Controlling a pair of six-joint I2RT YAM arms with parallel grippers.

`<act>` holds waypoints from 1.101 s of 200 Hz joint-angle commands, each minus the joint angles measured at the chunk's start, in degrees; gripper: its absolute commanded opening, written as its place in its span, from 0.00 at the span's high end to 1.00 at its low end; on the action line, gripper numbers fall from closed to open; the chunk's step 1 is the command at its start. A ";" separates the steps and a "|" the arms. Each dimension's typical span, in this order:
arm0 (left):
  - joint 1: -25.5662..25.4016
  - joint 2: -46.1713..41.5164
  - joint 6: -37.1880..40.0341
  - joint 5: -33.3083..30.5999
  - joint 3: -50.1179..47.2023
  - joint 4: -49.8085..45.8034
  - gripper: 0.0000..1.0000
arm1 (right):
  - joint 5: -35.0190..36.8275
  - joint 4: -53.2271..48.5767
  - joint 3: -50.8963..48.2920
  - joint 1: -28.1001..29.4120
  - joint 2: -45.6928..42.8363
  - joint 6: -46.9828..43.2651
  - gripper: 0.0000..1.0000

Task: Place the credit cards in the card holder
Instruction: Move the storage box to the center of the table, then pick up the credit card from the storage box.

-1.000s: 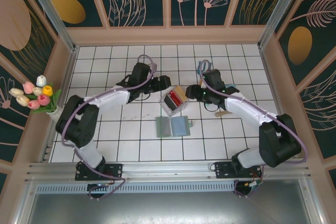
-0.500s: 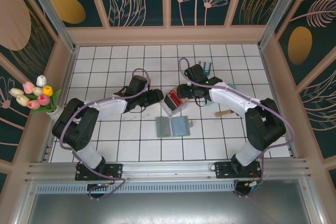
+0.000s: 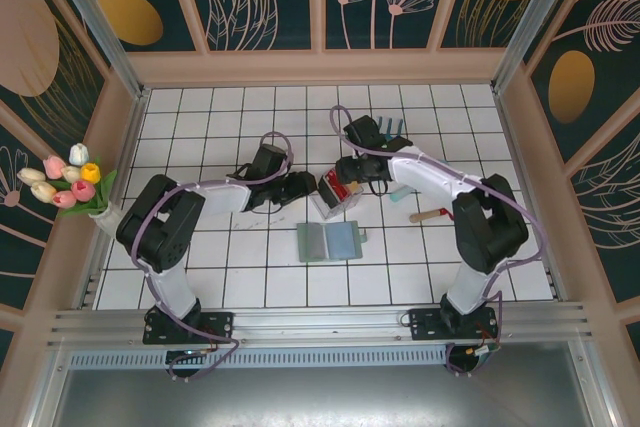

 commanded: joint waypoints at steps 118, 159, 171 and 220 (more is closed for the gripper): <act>-0.18 5.17 4.56 2.21 3.35 -3.22 0.30 | 6.58 -8.02 5.93 1.01 5.74 -3.55 0.38; -0.19 6.16 4.85 4.79 3.52 -2.01 0.24 | 7.15 -8.31 7.07 1.28 5.61 -3.67 0.38; -0.21 5.17 4.76 4.60 3.52 -1.77 0.19 | 7.68 -8.40 7.28 1.29 5.33 -3.78 0.38; -0.30 7.23 5.44 1.80 6.18 -5.87 0.25 | 7.98 -9.37 7.21 1.29 5.98 -5.02 0.37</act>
